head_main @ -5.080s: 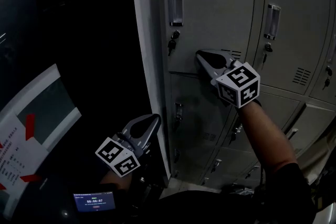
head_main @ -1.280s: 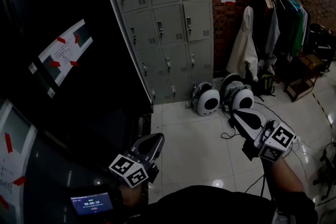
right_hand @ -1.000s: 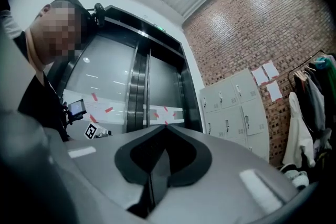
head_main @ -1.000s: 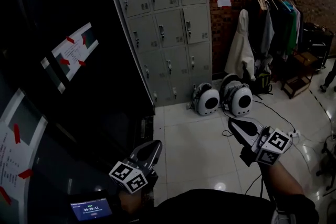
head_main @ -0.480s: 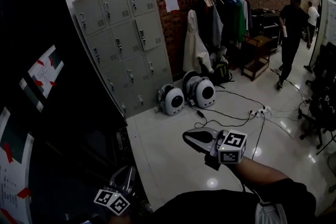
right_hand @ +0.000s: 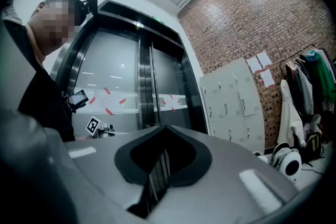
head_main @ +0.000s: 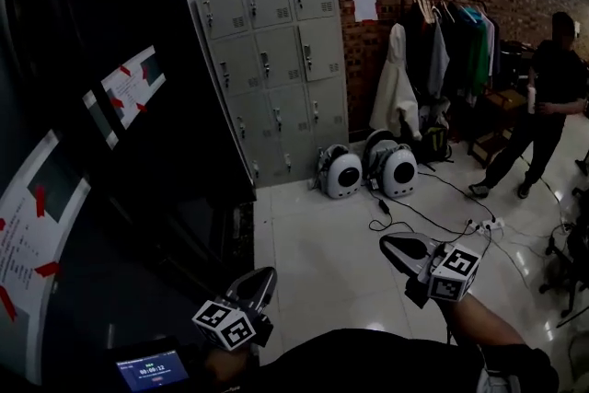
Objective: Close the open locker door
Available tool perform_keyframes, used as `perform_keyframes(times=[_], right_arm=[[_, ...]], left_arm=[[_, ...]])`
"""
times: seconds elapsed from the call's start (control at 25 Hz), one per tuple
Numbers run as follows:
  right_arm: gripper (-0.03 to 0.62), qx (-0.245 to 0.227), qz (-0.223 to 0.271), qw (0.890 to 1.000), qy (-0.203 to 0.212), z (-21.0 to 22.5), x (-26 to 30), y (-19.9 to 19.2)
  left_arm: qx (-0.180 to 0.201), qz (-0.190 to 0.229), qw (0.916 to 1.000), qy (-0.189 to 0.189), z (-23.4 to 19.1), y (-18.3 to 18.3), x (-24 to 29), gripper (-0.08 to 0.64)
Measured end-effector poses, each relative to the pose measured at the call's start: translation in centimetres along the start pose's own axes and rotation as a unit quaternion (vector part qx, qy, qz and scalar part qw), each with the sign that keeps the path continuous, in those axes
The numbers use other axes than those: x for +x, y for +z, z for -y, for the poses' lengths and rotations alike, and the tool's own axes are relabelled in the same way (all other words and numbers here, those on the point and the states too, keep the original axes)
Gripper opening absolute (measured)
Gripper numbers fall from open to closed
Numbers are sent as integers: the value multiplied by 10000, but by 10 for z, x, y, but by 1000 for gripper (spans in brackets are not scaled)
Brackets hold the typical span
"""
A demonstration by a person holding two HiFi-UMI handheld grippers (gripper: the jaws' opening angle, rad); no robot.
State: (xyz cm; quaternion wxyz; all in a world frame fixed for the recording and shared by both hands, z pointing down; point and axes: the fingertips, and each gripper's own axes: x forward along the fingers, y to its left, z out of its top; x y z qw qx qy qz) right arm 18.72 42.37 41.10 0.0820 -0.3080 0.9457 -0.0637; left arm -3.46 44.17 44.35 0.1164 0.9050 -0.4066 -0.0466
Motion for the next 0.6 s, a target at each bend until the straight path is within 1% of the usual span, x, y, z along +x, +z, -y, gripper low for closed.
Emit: perform_keyframes(times=[0.12, 0.4, 0.6], right_arm=[[0, -51, -7, 10000, 31, 4, -6, 5], [0, -108, -27, 9999, 40, 5, 2, 4], [0, -119, -30, 9999, 71, 8, 2, 6]], left_arm=[[55, 12, 10000, -73, 12, 3, 7, 0], [19, 18, 10000, -7, 2, 4, 5, 1], [18, 45, 10000, 8, 5, 7, 9, 2]])
